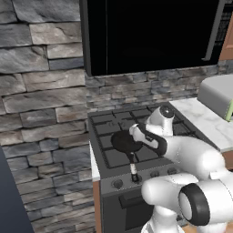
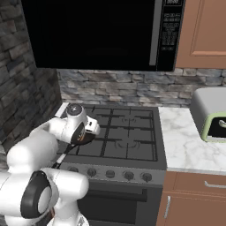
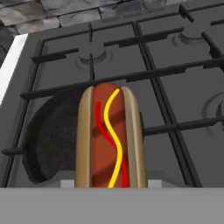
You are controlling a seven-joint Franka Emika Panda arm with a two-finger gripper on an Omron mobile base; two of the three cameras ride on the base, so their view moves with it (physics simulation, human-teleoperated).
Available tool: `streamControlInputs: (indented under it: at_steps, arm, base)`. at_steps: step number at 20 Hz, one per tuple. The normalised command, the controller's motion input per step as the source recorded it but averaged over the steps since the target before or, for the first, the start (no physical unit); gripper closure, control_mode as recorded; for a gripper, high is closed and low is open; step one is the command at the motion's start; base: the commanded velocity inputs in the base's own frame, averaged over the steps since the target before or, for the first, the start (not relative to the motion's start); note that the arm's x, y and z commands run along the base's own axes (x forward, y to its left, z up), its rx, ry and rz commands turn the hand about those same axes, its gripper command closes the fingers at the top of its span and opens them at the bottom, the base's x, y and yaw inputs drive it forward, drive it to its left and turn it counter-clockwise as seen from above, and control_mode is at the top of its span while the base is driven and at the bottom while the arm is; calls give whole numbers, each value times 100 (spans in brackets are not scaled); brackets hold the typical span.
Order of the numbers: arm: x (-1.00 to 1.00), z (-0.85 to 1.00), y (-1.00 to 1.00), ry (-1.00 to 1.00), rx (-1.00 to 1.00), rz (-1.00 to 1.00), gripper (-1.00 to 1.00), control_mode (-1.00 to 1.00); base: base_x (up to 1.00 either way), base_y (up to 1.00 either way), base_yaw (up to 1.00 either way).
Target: Place the cold items (broccoli and squash) from the fridge in one tupperware on the dining counter. Place the warm items (hot dog and kebab skewer) in the stove area in another tupperware.
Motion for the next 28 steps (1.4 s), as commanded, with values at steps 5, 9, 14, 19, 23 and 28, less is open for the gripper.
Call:
streamControlInputs:
  at_steps: [5, 9, 14, 19, 23, 28]
  arm:
    - [-71, 100, -20, -1, -9, -16, 100, -100]
    - [-71, 99, -12, 0, -19, -5, 100, -100]
    - [-70, 88, -9, 5, -11, 0, 100, -100]
    - [-81, 94, -9, 13, -8, 0, 100, -100]
    - [-80, 65, -14, 14, -4, 0, 100, -100]
    - [-84, 50, -19, 9, 0, 0, 100, -100]
  base:
    - [0, 0, 0]
    - [0, 0, 0]
    - [0, 0, 0]
    - [0, 0, 0]
    - [0, 0, 0]
    - [0, 0, 0]
